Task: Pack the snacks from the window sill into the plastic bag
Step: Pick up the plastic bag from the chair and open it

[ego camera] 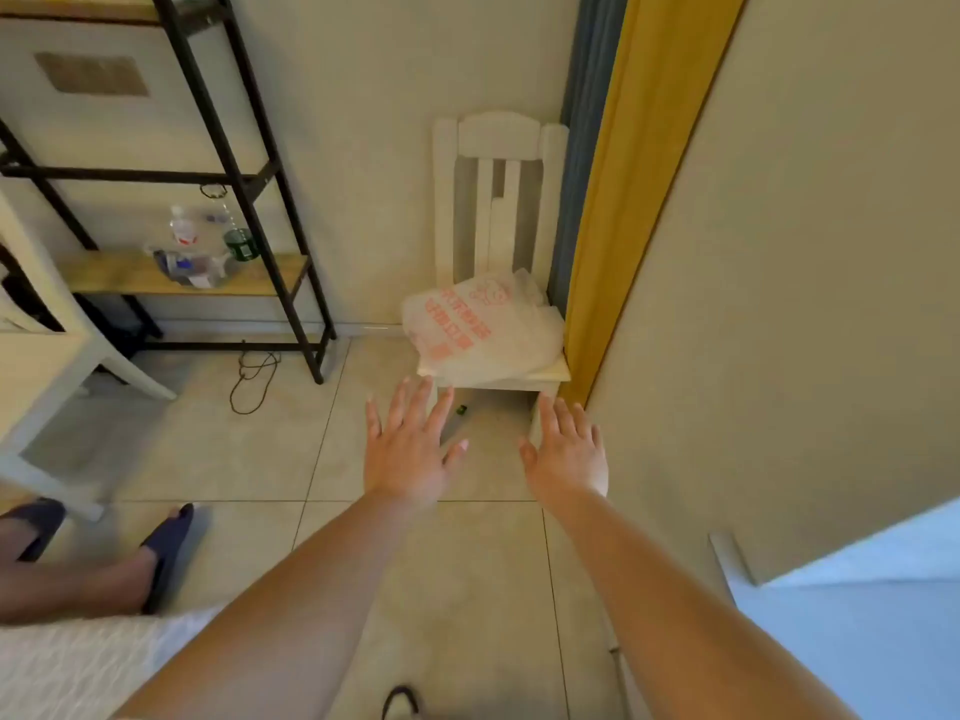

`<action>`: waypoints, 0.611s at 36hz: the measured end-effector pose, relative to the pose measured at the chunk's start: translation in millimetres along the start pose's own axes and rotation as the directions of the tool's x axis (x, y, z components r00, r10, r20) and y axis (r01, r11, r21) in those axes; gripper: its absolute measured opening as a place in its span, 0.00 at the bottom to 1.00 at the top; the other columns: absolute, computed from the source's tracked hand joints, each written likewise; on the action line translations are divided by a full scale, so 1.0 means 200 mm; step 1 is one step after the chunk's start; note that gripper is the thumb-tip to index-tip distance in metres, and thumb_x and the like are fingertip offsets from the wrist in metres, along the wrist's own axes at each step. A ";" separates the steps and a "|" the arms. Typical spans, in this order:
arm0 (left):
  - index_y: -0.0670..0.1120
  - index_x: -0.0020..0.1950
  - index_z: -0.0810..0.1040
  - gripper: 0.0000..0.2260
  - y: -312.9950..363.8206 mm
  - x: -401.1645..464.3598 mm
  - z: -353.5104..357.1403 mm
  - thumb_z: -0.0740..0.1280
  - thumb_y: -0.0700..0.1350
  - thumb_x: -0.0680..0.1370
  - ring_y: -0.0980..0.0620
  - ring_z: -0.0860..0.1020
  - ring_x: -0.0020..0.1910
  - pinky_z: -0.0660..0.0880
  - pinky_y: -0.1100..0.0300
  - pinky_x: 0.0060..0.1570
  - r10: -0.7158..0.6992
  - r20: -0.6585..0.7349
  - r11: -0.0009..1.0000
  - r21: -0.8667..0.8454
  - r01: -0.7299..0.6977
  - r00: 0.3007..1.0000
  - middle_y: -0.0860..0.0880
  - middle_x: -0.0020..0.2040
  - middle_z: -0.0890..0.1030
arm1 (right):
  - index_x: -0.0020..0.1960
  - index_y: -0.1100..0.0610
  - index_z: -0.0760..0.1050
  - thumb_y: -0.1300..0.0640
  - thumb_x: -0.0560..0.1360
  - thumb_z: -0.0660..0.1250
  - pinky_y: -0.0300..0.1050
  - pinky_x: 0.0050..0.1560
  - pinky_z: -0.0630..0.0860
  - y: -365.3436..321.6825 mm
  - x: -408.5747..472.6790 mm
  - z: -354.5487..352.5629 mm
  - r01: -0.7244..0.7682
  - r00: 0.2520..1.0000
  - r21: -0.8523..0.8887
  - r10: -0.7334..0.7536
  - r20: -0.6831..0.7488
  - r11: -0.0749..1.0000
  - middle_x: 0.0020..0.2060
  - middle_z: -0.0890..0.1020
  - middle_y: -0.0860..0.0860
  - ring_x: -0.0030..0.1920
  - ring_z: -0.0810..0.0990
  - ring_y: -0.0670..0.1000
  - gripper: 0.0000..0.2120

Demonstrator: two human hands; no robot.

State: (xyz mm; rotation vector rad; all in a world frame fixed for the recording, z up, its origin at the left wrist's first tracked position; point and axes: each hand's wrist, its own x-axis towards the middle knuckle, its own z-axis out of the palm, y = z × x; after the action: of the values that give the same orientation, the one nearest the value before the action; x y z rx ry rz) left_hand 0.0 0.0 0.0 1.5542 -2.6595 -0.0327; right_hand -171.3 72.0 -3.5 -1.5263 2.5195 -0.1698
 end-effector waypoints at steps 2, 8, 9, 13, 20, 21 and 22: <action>0.55 0.77 0.43 0.30 -0.01 0.06 0.03 0.45 0.64 0.77 0.47 0.40 0.76 0.34 0.42 0.70 -0.014 0.011 1.000 0.018 0.014 1.000 0.51 0.78 0.44 | 0.76 0.50 0.37 0.43 0.80 0.48 0.52 0.76 0.45 -0.01 0.06 0.01 0.007 1.000 0.000 -0.007 0.007 1.000 0.77 0.47 0.50 0.76 0.44 0.53 0.31; 0.55 0.77 0.45 0.30 -0.08 0.34 0.08 0.47 0.63 0.78 0.47 0.41 0.76 0.36 0.41 0.71 0.013 0.035 1.000 -0.005 -0.013 0.999 0.51 0.78 0.46 | 0.77 0.51 0.40 0.44 0.80 0.50 0.52 0.75 0.47 -0.07 0.34 0.03 0.004 1.000 -0.004 -0.004 0.003 1.000 0.77 0.51 0.50 0.76 0.46 0.53 0.31; 0.55 0.77 0.45 0.30 -0.10 0.41 0.08 0.48 0.63 0.78 0.47 0.41 0.76 0.36 0.42 0.71 0.016 0.038 1.000 -0.009 -0.016 0.999 0.51 0.78 0.46 | 0.77 0.51 0.40 0.44 0.80 0.50 0.52 0.75 0.47 -0.09 0.39 0.03 0.002 1.000 -0.012 -0.002 0.001 1.000 0.77 0.51 0.50 0.76 0.46 0.53 0.31; 0.55 0.77 0.44 0.30 -0.16 0.64 0.09 0.47 0.63 0.78 0.48 0.40 0.76 0.36 0.42 0.71 0.044 0.059 0.999 -0.025 -0.043 0.997 0.52 0.78 0.46 | 0.77 0.51 0.43 0.44 0.80 0.49 0.52 0.75 0.49 -0.15 0.62 0.02 -0.016 1.000 -0.014 0.016 0.026 1.000 0.76 0.53 0.51 0.76 0.48 0.54 0.30; 0.55 0.77 0.46 0.30 -0.28 1.05 0.16 0.48 0.63 0.78 0.49 0.41 0.76 0.35 0.43 0.70 0.084 0.091 0.996 -0.024 -0.082 0.992 0.52 0.78 0.48 | 0.77 0.51 0.44 0.45 0.80 0.49 0.51 0.75 0.50 -0.24 1.00 0.05 -0.068 0.993 -0.002 0.068 0.092 0.998 0.76 0.54 0.51 0.76 0.49 0.54 0.28; 0.56 0.77 0.45 0.30 -0.29 1.11 0.17 0.48 0.63 0.78 0.49 0.41 0.76 0.35 0.43 0.70 0.087 0.097 0.996 -0.022 -0.085 0.992 0.52 0.78 0.48 | 0.77 0.51 0.44 0.45 0.80 0.49 0.51 0.75 0.50 -0.25 1.05 0.05 -0.077 0.992 0.002 0.076 0.100 0.997 0.76 0.54 0.51 0.76 0.49 0.54 0.28; 0.56 0.77 0.45 0.30 -0.30 1.16 0.19 0.49 0.63 0.78 0.49 0.42 0.76 0.35 0.43 0.70 0.089 0.103 0.996 -0.017 -0.088 0.991 0.52 0.78 0.48 | 0.77 0.51 0.44 0.45 0.80 0.49 0.50 0.75 0.51 -0.25 1.09 0.06 -0.081 0.991 0.005 0.080 0.105 0.997 0.76 0.54 0.51 0.76 0.50 0.54 0.28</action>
State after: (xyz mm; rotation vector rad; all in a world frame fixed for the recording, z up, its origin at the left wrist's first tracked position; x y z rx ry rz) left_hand -63.6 -231.6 -30.4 1.4683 -2.7981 -0.1290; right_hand -223.8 -144.5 -27.6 -1.3894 2.4888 -0.0862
